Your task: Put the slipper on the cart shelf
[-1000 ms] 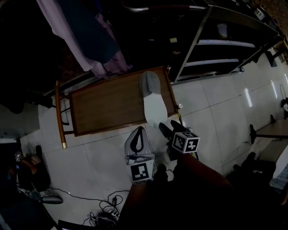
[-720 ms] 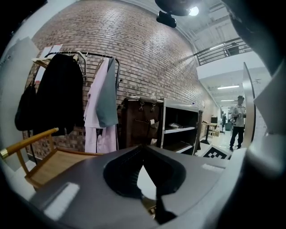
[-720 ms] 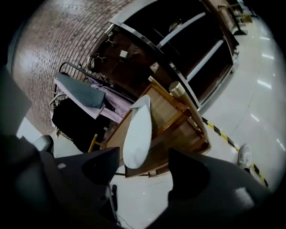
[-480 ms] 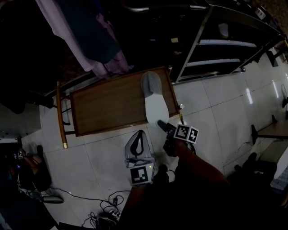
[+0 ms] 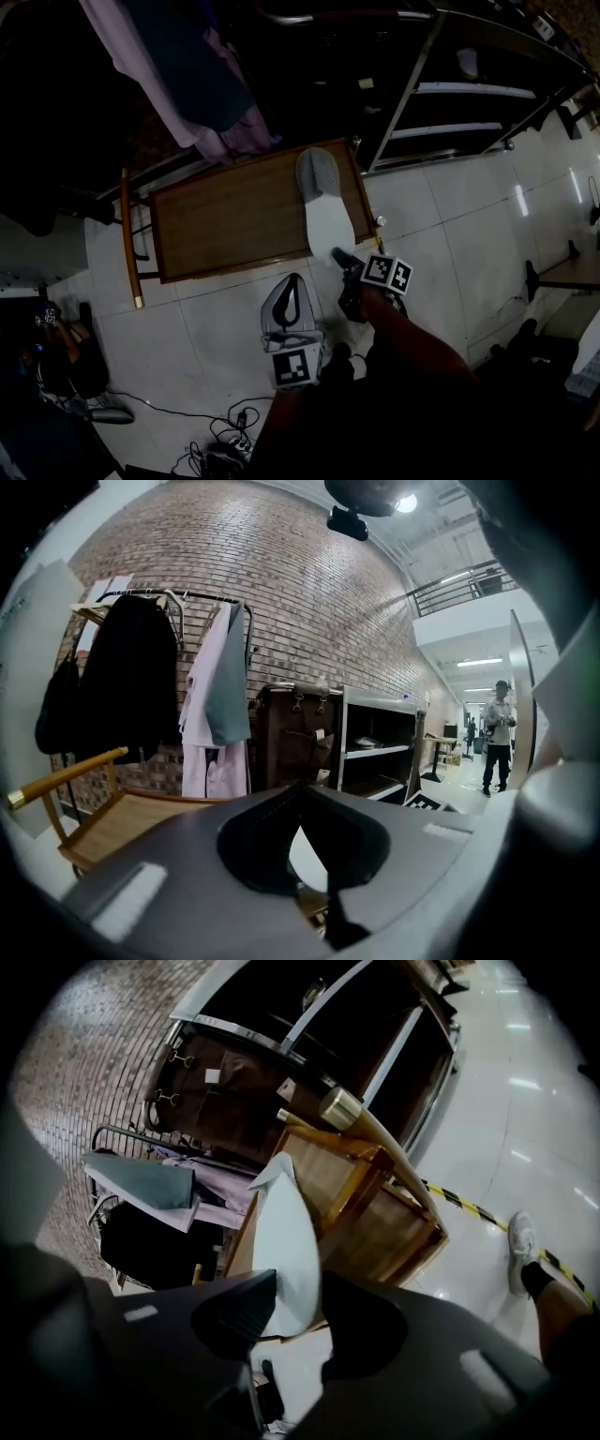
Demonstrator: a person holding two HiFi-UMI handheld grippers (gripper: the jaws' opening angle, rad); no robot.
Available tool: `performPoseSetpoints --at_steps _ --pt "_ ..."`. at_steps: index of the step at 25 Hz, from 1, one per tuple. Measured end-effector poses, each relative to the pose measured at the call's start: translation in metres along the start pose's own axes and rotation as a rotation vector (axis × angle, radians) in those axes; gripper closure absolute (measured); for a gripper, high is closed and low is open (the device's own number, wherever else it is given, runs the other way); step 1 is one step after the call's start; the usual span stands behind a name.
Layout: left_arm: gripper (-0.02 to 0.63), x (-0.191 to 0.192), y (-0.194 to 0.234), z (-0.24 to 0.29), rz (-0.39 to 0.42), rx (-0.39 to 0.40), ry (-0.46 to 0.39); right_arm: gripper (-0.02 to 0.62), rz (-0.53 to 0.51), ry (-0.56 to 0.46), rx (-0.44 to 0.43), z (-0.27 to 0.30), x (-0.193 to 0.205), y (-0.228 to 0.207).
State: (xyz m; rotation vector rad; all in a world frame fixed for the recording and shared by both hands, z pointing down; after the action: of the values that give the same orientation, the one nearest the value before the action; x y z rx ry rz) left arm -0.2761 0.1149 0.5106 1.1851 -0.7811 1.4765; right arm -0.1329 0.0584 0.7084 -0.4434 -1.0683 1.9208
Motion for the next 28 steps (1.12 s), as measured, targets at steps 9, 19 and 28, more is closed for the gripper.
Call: performPoseSetpoints --at_steps 9,19,28 --pt "0.591 -0.003 0.001 -0.007 -0.002 -0.005 -0.011 0.529 -0.038 -0.008 -0.007 -0.003 0.002 0.013" --pt "0.591 -0.001 0.001 -0.017 0.022 -0.026 -0.02 0.557 -0.253 -0.024 -0.035 -0.033 0.006 0.036" --pt "0.591 -0.022 -0.01 -0.029 0.026 0.001 -0.078 0.558 -0.527 -0.124 0.0 -0.079 0.006 0.068"
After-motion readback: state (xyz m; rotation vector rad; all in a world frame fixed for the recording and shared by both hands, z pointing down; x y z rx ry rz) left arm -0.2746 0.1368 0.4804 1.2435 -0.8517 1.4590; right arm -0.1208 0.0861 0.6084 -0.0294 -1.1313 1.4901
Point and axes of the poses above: the fingertips, and each gripper's own axes: z forward along the fingers, y to its left, x out of its underside, the point moved 5 cm from there along -z, backward along the fingers, and after that the axes turned 5 degrees about y, right-handed, at the moved point
